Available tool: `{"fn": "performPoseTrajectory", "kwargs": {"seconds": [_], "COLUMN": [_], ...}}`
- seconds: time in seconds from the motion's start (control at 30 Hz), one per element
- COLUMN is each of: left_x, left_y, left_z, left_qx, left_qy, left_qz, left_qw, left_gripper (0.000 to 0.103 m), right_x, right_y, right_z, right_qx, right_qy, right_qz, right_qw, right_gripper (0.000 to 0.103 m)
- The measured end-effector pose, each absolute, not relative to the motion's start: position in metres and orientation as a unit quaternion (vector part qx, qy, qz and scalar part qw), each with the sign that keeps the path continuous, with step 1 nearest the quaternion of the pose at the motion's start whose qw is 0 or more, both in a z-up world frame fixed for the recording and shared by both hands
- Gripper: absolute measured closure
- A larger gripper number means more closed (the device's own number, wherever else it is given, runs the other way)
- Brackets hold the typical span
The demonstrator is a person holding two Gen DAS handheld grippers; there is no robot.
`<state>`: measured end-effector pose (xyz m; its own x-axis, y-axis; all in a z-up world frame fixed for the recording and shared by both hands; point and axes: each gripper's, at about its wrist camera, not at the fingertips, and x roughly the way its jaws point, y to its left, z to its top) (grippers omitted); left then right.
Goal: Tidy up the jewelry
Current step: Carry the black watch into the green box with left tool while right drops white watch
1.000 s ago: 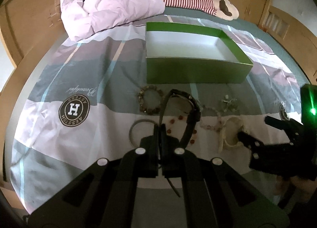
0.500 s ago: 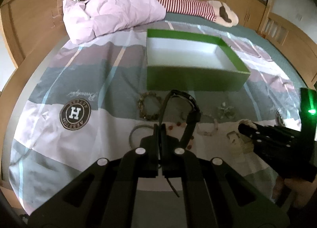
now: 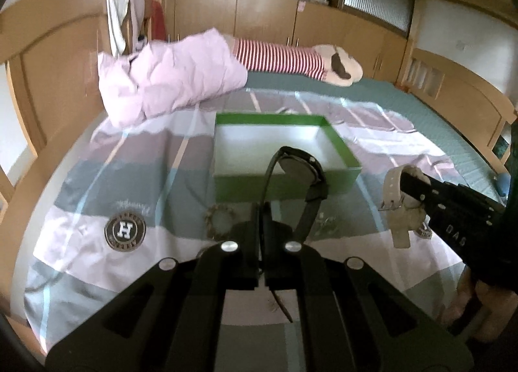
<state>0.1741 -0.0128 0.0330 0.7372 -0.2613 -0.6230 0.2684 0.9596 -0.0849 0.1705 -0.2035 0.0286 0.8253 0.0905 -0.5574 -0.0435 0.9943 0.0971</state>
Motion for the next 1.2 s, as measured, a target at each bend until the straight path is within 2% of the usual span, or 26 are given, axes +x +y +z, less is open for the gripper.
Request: {"fn": "performPoseTrajectory", "kwargs": {"seconds": [0.3, 1.2], "left_x": [0.160, 0.176], "left_y": [-0.032, -0.042], "left_z": [0.060, 0.044], "left_qx": [-0.015, -0.010], "left_qy": [0.302, 0.315], "left_qz": [-0.152, -0.144], "left_qw": [0.941, 0.938], "left_gripper": [0.101, 0.101], "right_x": [0.150, 0.148], "right_y": [-0.209, -0.214], "right_z": [0.048, 0.043], "right_qx": [0.052, 0.049], "right_qy": [0.251, 0.247], "right_qz": [0.035, 0.026], "right_qw": [0.966, 0.967], "right_gripper": [0.085, 0.085]}}
